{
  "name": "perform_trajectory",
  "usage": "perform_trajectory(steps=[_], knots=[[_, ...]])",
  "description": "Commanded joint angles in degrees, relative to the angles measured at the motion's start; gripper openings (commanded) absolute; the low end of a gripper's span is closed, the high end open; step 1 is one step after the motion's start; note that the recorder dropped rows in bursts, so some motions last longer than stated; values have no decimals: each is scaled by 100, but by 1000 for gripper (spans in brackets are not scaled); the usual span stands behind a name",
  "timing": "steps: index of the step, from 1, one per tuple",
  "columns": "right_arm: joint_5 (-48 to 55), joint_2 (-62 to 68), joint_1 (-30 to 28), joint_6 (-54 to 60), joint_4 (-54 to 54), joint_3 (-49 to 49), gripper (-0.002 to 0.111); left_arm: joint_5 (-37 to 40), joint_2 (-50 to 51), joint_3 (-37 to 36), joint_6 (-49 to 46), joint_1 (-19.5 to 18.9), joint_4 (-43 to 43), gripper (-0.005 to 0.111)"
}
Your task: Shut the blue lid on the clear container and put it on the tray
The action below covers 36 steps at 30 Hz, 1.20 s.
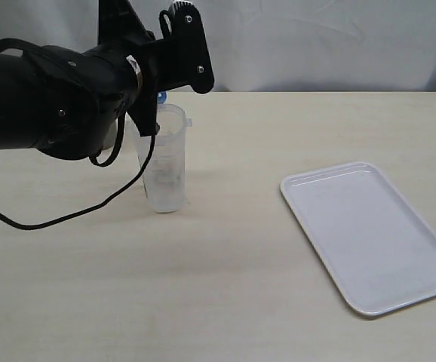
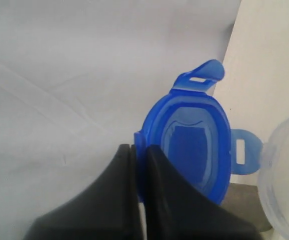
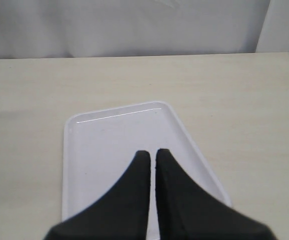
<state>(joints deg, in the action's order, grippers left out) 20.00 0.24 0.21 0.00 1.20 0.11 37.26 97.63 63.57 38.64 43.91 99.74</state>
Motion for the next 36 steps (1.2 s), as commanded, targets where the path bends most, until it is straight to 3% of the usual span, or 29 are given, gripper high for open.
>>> perform_trajectory(steps=[1,36], knots=[[-17,-24,-3,0,3,-11,5,254,-27,-7,63,249,21,0],[-17,-24,-3,0,3,-11,5,-8,-27,-116,-935,475,-983,0]])
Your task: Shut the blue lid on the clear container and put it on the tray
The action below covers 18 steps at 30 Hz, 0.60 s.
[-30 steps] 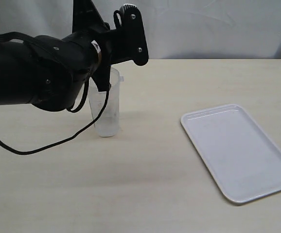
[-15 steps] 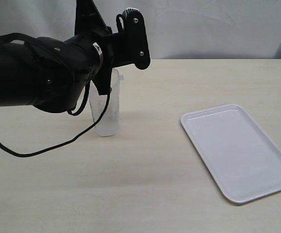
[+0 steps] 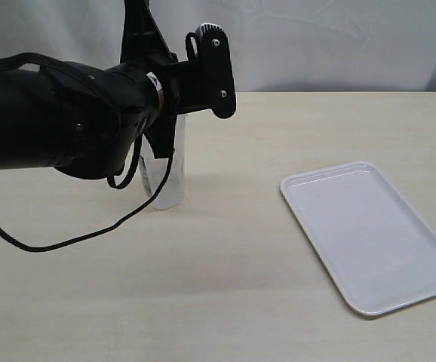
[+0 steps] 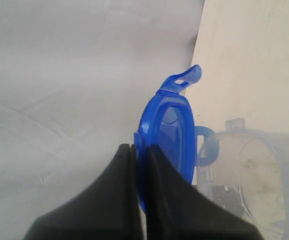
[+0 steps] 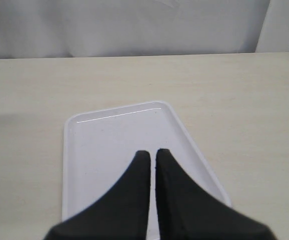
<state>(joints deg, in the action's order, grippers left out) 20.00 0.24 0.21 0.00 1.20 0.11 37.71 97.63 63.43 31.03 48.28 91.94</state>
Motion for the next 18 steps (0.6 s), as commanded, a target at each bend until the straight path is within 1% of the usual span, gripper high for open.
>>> perform_trajectory(steps=[1,7,18], knots=[[-17,-24,-3,0,3,-11,5,-52,-27,-159,-184,38,-193,0],[-17,-24,-3,0,3,-11,5,-116,-27,-535,-93,38,-24,0],[-17,-24,-3,0,3,-11,5,-259,-27,-610,-68,38,-146,0]])
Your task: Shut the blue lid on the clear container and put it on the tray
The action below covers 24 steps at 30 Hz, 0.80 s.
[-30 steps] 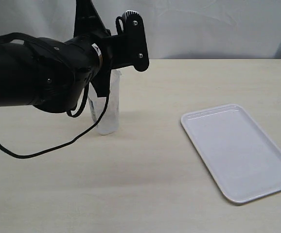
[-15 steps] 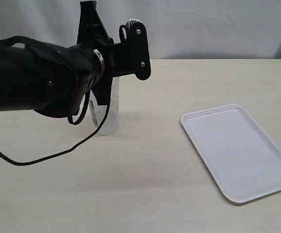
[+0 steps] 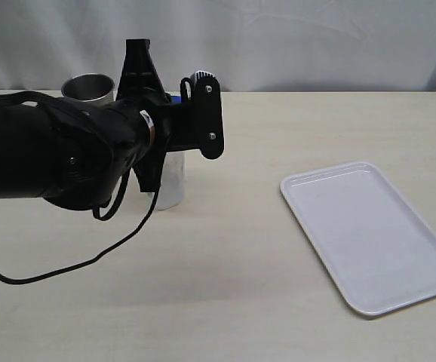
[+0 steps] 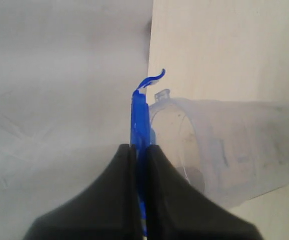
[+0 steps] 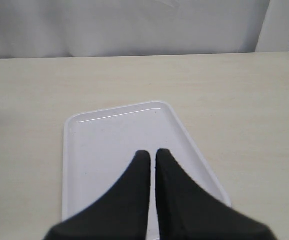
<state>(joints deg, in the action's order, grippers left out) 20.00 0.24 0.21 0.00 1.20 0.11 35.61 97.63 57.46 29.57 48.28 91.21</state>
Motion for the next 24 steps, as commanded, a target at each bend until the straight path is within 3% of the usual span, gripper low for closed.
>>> perform_trajectory(steps=[1,9,24], knots=[[-17,-24,-3,0,3,-11,5,-49,-27,-13,78,48,-89,0],[-17,-24,-3,0,3,-11,5,140,-27,-13,44,305,-128,0],[-17,-24,-3,0,3,-11,5,287,-27,-13,-288,305,-642,0]])
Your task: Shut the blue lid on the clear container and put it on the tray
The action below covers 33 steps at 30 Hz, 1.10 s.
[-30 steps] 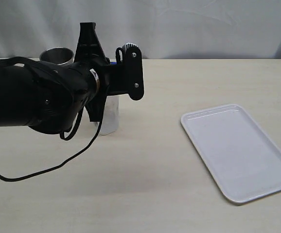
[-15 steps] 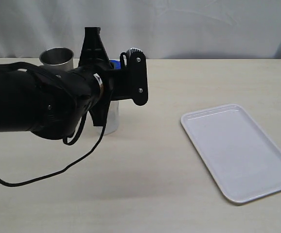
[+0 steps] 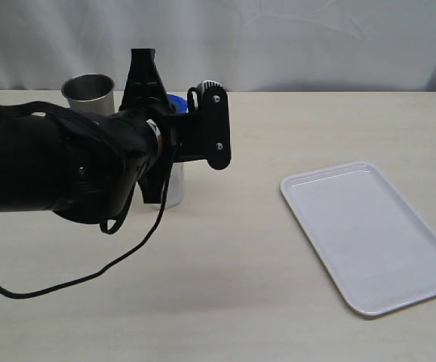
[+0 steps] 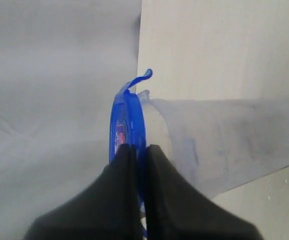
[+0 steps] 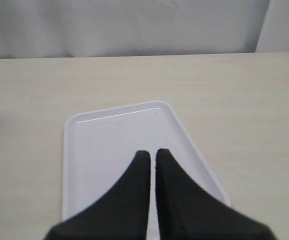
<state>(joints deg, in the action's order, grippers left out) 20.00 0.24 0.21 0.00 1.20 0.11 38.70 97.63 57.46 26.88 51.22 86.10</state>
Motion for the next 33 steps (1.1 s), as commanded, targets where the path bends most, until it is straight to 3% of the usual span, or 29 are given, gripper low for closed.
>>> perform_trajectory(steps=[1,33], knots=[[-17,-24,-3,0,3,-11,5,-22,-27,-13,-19,11,-131,0],[-17,-24,-3,0,3,-11,5,46,-156,-13,-161,148,-497,0]])
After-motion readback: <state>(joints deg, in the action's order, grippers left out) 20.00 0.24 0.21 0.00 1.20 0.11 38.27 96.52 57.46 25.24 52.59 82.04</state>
